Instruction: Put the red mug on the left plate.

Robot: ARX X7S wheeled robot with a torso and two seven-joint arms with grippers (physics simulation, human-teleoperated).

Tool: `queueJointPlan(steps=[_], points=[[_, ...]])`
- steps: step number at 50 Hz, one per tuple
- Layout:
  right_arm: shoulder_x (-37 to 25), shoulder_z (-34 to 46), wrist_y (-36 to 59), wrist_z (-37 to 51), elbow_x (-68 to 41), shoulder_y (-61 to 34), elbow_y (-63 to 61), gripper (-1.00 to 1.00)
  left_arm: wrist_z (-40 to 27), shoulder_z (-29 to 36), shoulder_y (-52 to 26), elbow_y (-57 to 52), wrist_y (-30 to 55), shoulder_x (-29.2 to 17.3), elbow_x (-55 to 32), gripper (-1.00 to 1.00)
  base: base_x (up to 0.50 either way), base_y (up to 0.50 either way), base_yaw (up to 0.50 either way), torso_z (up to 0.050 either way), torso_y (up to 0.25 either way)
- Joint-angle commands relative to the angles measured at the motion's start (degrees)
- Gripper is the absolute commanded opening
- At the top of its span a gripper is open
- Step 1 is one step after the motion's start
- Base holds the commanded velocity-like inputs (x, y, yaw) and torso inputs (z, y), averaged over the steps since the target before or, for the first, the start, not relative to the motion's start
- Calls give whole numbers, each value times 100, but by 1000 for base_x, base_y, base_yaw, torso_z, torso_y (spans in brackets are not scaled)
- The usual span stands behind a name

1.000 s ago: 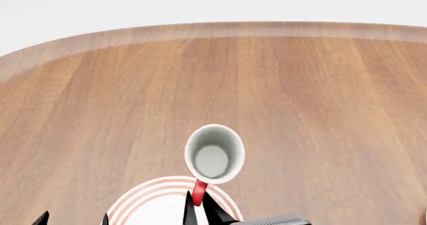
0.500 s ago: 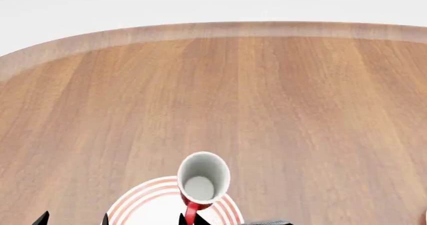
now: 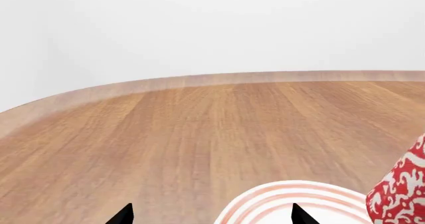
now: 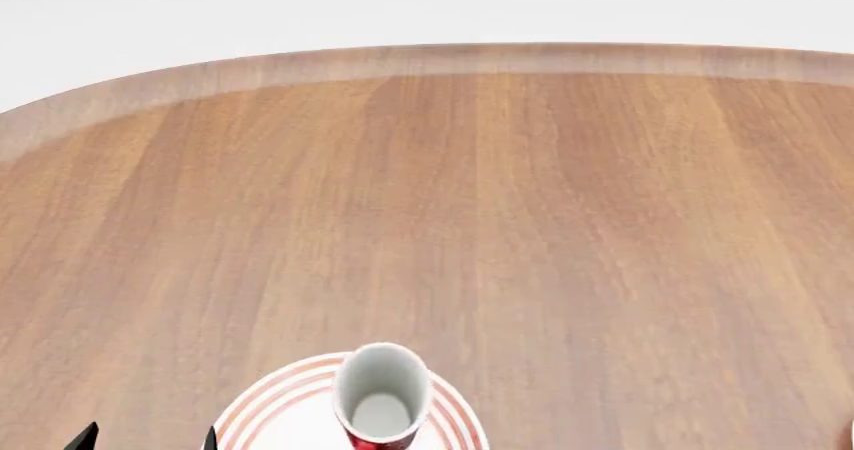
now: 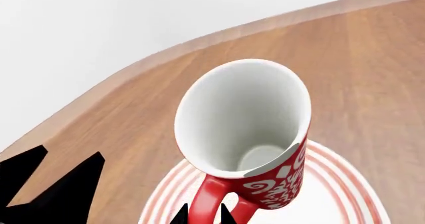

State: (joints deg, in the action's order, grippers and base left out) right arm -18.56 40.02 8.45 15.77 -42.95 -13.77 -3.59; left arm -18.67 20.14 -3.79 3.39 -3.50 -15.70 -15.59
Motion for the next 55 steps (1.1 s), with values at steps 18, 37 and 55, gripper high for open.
queueJointPlan(steps=[18, 37, 55], points=[[239, 402, -128, -93, 574, -16, 428, -100, -34, 49, -7, -1, -16, -33, -25, 100, 0, 0, 0, 0, 1], [415, 556, -190, -260, 670, -110, 796, -100, -63, 79, -23, 7, -24, -49, -43, 100, 0, 0, 0, 0, 0], [566, 615, -358, -403, 765, -154, 1349, -100, -78, 103, -38, 23, -39, -62, -73, 100, 0, 0, 0, 0, 1]])
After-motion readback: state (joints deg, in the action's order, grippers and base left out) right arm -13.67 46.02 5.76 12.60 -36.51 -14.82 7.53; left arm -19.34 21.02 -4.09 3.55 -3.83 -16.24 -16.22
